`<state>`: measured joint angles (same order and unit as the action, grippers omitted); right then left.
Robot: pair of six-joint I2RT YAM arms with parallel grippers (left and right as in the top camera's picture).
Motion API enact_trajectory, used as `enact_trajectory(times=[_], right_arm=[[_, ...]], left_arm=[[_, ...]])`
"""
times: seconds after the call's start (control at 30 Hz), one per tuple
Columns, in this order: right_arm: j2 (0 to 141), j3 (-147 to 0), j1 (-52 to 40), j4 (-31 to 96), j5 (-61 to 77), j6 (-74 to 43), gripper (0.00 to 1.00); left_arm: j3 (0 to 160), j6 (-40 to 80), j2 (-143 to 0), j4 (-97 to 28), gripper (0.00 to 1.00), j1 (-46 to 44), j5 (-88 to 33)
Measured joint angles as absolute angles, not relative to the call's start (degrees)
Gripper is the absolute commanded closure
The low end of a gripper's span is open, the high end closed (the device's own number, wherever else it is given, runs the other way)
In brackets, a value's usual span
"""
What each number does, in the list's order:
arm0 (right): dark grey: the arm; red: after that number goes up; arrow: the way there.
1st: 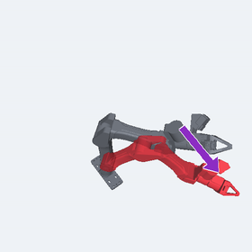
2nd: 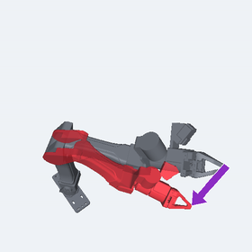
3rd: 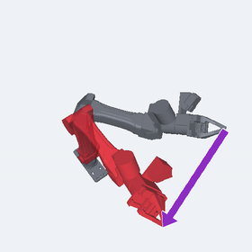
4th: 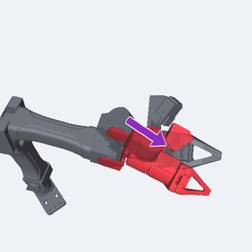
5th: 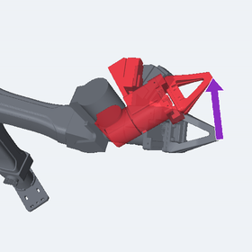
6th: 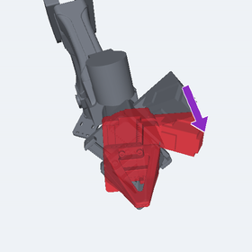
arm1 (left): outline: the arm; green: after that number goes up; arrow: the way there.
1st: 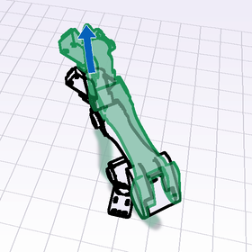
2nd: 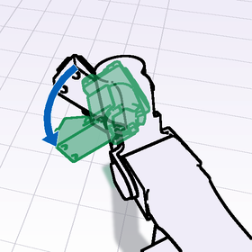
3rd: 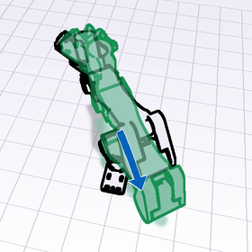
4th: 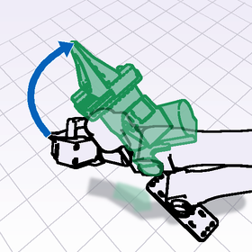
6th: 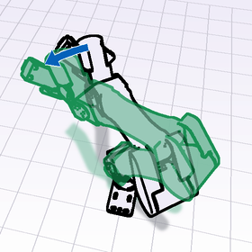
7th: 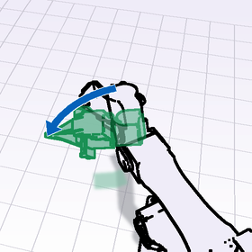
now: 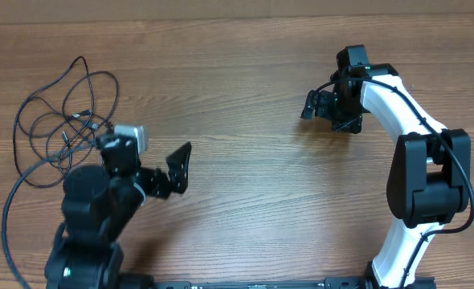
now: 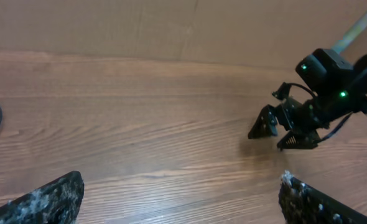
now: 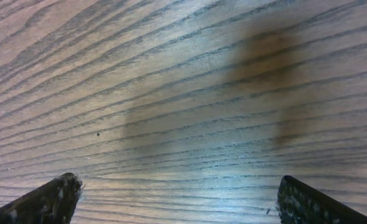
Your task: Untangle cables
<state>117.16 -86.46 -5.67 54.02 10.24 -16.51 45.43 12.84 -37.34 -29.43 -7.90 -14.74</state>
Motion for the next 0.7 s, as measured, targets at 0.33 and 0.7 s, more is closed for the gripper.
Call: enact_trajectory(times=[0.33,0.7], right_arm=[[117.2,-86.5,-5.7,54.0,10.2,-16.5,0.0],[117.2,-86.5,-5.7,54.1,10.3,-16.5,0.0]], left_arm=[[45.0,12.4,-36.4,-41.4,0.0,-7.9,-14.7],[37.2,12.0,-27.6,-49.3,0.0,-7.9,-14.7]])
